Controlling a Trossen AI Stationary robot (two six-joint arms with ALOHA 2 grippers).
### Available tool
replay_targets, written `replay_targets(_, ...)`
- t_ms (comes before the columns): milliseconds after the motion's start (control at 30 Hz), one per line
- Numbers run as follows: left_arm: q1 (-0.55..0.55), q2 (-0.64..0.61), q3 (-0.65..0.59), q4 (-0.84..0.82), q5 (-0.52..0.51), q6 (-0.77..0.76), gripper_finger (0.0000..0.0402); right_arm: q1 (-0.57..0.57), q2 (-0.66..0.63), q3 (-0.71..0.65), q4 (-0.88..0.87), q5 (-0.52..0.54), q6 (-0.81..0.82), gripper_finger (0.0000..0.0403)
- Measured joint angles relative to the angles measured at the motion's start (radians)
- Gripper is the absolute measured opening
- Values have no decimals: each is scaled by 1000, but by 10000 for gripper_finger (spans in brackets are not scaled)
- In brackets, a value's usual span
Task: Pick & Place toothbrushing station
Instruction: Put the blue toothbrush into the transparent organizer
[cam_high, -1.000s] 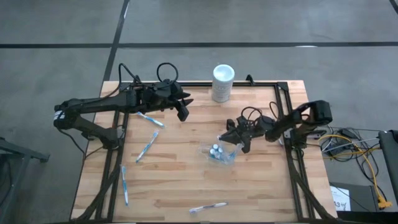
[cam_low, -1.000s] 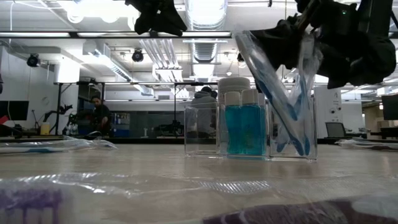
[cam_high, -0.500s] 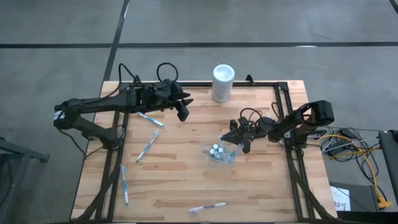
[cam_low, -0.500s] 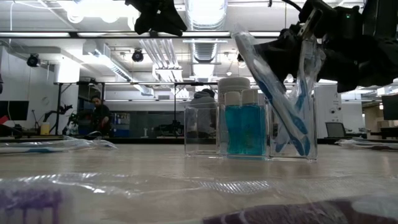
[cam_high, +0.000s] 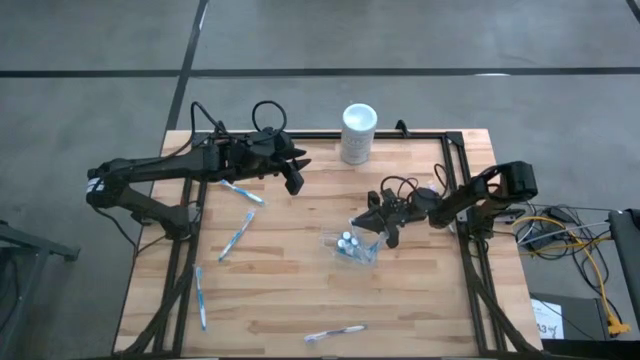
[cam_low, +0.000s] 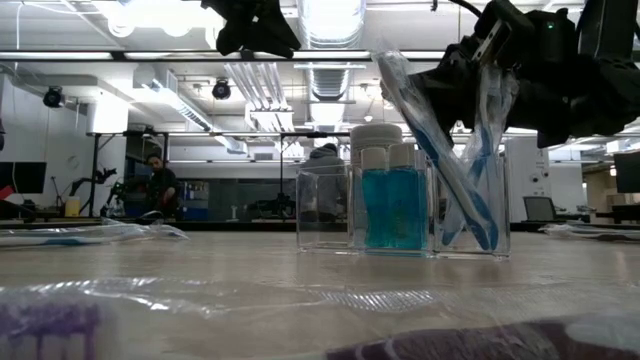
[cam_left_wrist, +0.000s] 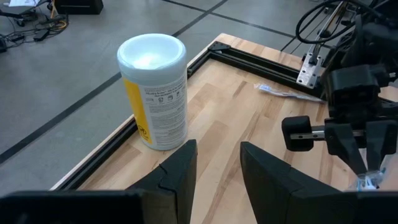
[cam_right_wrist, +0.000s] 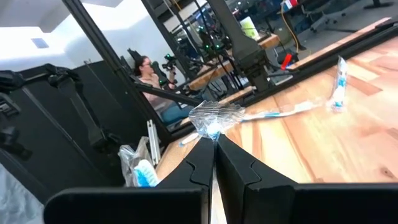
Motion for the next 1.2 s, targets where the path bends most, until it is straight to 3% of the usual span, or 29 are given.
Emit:
replay_targets(500, 0, 0, 0, 0, 0, 0, 129, -2, 0, 1, 1, 0, 38, 18)
replay_targets(1200, 0, 0, 0, 0, 0, 0, 129, -2, -5, 0, 6, 24, 38, 140)
